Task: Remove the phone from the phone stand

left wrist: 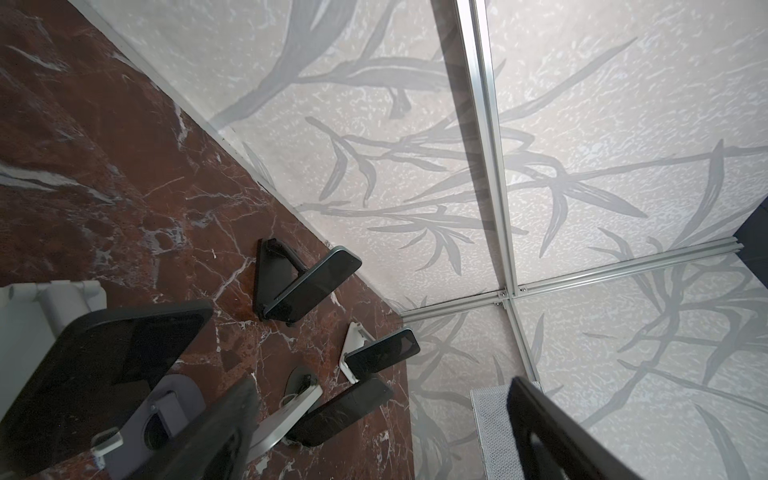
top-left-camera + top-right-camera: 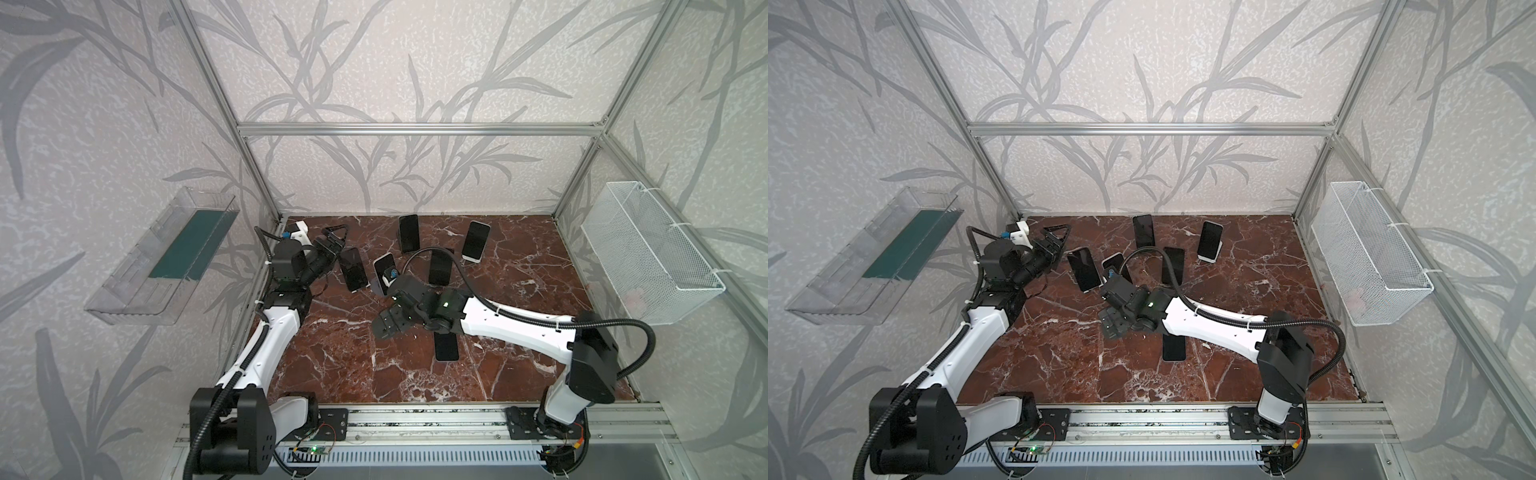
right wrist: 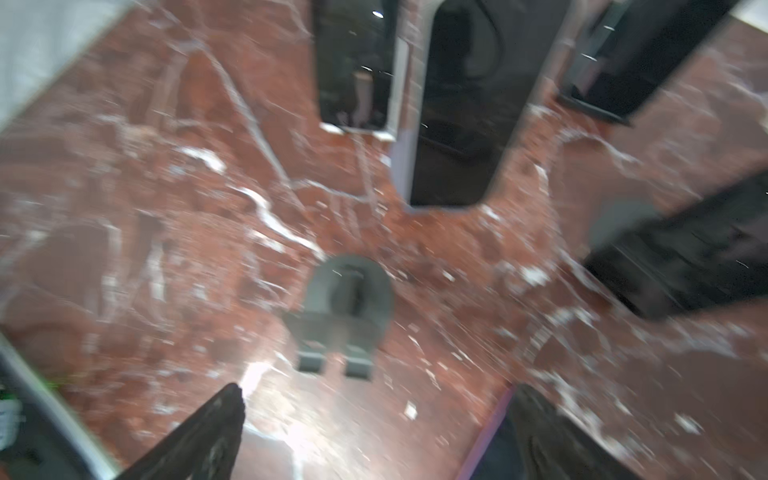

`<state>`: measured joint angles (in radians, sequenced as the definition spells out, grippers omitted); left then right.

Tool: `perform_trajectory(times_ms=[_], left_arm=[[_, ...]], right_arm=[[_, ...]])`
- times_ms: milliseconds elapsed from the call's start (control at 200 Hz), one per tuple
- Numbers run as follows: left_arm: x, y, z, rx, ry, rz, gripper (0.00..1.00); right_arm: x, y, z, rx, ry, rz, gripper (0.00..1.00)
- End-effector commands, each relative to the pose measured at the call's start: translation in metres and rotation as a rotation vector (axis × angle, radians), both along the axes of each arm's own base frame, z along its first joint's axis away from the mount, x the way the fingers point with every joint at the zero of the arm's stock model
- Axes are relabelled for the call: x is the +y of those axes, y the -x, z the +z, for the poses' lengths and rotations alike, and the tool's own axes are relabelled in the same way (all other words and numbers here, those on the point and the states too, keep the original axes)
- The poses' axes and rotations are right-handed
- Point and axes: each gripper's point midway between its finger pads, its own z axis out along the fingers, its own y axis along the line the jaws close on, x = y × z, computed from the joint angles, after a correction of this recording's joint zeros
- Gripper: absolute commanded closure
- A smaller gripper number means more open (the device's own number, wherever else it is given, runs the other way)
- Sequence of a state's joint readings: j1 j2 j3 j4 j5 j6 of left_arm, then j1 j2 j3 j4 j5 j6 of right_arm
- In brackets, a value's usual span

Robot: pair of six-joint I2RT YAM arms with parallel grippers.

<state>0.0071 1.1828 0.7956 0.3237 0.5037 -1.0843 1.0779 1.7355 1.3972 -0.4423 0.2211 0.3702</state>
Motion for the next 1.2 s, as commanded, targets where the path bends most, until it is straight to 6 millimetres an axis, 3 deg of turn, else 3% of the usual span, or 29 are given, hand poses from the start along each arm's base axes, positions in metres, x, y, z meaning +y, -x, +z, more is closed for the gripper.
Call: perform_trajectory(times_ms=[0,230,365,485,645,840,1030,1195], left_arm=[[-0.003,-0.004,0.007,-0.035,0.019,-0.039,0.06],[-0.010,-0.010,0.008,-0.057,0.043,-0.096,0.06],[-0.006,-0.015,-0.004,-0.030,-0.010,-0.086,0.06],[-0.005,-0.019,-0.013,-0.009,-0.018,-0.086,0.07],[-0.006,-0.023,-0.024,0.025,-0.015,-0.092,0.09],[-0.005,-0.029,-0.037,0.064,-0.048,-0.102,0.11],[-0.001,-0.028,-0.039,0.062,-0.083,-0.080,0.11],[0.000,-0.026,-0.037,0.057,-0.092,-0.075,0.11]], right_arm=[[0.021,-0.005,-0.022,0.035,-0.039,0.006,0.01],[0.042,-0.007,-0.063,0.094,-0.067,-0.009,0.01],[0.040,-0.015,-0.083,0.083,-0.070,-0.022,0.00],[0.040,-0.018,-0.090,0.064,-0.061,-0.027,0.11],[0.033,-0.025,-0.089,0.008,-0.027,-0.031,0.30],[0.021,-0.014,-0.080,-0.007,-0.082,-0.013,0.41],[0.010,-0.014,-0.073,-0.062,-0.096,-0.006,0.46],[0.025,-0.014,-0.077,-0.062,-0.132,0.039,0.51]])
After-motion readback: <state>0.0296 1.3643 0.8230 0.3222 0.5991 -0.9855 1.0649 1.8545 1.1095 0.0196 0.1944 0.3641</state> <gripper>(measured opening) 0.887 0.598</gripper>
